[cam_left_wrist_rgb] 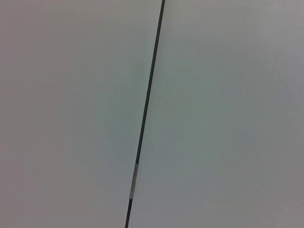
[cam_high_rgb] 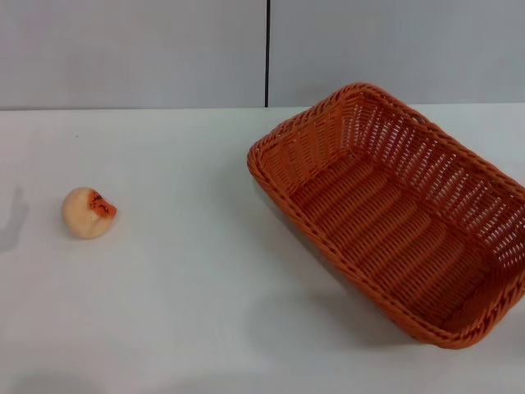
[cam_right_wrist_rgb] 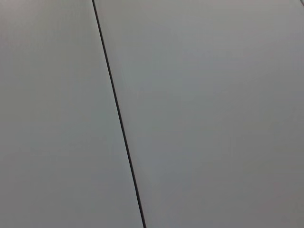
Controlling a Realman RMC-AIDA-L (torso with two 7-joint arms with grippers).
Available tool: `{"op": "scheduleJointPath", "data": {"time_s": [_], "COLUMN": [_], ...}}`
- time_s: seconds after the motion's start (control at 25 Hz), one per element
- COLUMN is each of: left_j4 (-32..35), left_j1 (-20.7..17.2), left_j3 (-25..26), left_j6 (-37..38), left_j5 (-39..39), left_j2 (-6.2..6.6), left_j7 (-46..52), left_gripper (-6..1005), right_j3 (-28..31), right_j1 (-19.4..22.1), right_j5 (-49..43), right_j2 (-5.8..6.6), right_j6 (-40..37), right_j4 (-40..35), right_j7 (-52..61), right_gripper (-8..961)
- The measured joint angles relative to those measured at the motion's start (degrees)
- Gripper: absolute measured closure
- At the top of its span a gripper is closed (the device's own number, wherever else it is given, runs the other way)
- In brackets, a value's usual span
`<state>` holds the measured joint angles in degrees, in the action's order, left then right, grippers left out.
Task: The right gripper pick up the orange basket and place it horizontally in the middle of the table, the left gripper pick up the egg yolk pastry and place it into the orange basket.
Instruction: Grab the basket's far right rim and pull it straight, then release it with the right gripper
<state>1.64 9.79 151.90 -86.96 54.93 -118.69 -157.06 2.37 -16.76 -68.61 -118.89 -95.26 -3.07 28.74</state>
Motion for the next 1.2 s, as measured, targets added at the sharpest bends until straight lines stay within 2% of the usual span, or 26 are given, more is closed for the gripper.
{"op": "scheduleJointPath", "data": {"time_s": [0.36,0.48,0.64,0.72,1.04,1.2], "left_j4": [0.1,0.1,0.0,0.0,0.0,0.3], "left_j1": [0.5,0.5,0.5,0.5,0.7,0.5], "left_j3": [0.0,0.0,0.0,0.0,-0.1,-0.2], "left_j6": [0.2,0.1,0.4,0.6,0.6,0.7], "left_j5": [0.0,0.0,0.0,0.0,0.0,0.0], "left_j2": [0.08,0.04,0.04,0.07,0.13,0.13], "left_j7": [0.0,0.0,0.0,0.0,0.0,0.0], "left_gripper": [191,191,191,191,190,190], "right_j3": [-0.3,-3.8,-14.0,-17.0,-18.2,-19.6], "right_j1": [0.3,0.9,2.5,3.4,1.9,-0.6], "right_j5": [0.1,0.1,-1.4,-5.4,-31.6,-43.3], "right_j2": [-0.03,0.08,0.19,0.09,0.33,1.33], "right_j6": [-0.2,-0.3,2.9,5.3,8.6,5.5], "right_j4": [-0.1,-2.7,-14.6,-22.5,-49.1,-60.0], "right_j7": [0.0,3.2,18.9,28.7,64.6,78.2], "right_gripper": [216,216,216,216,216,217]}}
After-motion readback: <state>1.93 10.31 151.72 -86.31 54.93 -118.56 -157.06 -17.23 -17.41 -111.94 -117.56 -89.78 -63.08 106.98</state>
